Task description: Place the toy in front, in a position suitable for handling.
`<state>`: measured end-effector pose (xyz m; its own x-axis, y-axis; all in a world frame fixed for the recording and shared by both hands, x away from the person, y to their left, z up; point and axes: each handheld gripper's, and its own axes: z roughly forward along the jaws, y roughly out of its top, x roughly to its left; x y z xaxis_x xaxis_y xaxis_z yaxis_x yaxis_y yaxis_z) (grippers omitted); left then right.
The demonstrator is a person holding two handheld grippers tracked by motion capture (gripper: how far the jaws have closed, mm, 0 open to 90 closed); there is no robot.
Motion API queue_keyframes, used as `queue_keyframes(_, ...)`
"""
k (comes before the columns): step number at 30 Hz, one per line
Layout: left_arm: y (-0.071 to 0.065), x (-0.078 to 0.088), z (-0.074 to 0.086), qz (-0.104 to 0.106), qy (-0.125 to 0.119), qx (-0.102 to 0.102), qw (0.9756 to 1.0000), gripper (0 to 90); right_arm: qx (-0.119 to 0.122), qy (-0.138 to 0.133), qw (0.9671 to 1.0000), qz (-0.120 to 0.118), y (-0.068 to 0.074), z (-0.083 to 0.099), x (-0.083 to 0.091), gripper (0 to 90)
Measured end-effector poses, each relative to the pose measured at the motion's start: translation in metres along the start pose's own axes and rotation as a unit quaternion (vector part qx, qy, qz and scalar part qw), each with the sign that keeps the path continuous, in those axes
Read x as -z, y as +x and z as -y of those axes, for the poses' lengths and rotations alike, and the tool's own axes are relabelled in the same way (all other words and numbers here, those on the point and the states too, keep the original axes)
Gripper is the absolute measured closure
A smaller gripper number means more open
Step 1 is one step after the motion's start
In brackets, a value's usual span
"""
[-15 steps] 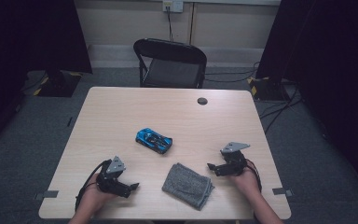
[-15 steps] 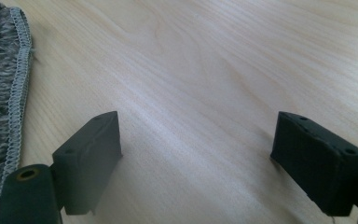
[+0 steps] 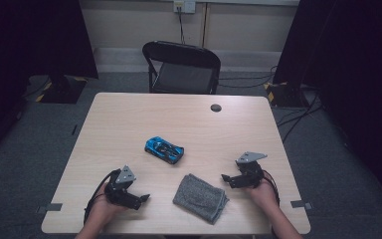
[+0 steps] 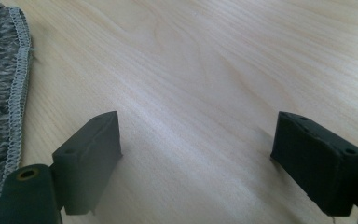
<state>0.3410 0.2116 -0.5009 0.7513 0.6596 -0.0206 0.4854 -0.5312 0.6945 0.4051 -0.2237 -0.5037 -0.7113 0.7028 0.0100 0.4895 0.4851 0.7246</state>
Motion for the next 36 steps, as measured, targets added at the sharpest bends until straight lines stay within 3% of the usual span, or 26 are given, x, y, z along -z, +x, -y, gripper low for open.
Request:
queue_keyframes(3, -0.004, 0.000, -0.005, 0.016, -0.001, -0.001, 0.9999, 17.9, -0.001, 0.000, 1.0000, 0.001, 0.000, 0.001, 0.001, 14.9)
queue_keyframes(6, -0.009, 0.000, -0.011, 0.039, -0.006, -0.017, 0.9991, 17.4, -0.002, 0.000, 1.0000, 0.002, 0.001, 0.001, 0.001, 14.9)
queue_keyframes(8, -0.012, -0.001, -0.015, 0.060, -0.005, -0.016, 0.9980, 19.1, -0.003, 0.000, 1.0000, 0.002, 0.001, 0.002, 0.002, 14.9)
queue_keyframes(13, -0.020, -0.001, -0.027, 0.080, -0.010, -0.029, 0.9963, 21.1, -0.003, 0.000, 1.0000, 0.003, 0.001, 0.002, 0.002, 14.9)
queue_keyframes(14, -0.026, -0.002, -0.036, 0.093, -0.011, -0.038, 0.9949, 21.1, -0.003, 0.000, 1.0000, 0.003, 0.001, 0.002, 0.002, 14.9)
queue_keyframes(17, -0.035, -0.003, -0.047, 0.101, -0.009, -0.061, 0.9929, 22.7, -0.004, 0.000, 1.0000, 0.004, 0.001, 0.002, 0.002, 14.9)
queue_keyframes(21, -0.053, -0.010, -0.064, 0.124, -0.008, -0.103, 0.9868, 22.7, -0.005, 0.000, 1.0000, 0.005, 0.002, 0.002, 0.002, 14.9)
queue_keyframes(28, -0.072, -0.027, -0.086, 0.154, -0.006, -0.130, 0.9795, 23.3, -0.006, 0.001, 1.0000, 0.007, 0.002, 0.002, 0.002, 14.9)
queue_keyframes(36, -0.085, -0.045, -0.101, 0.168, 0.001, -0.147, 0.9748, 26.0, -0.006, 0.000, 1.0000, 0.007, 0.002, 0.002, 0.002, 14.9)
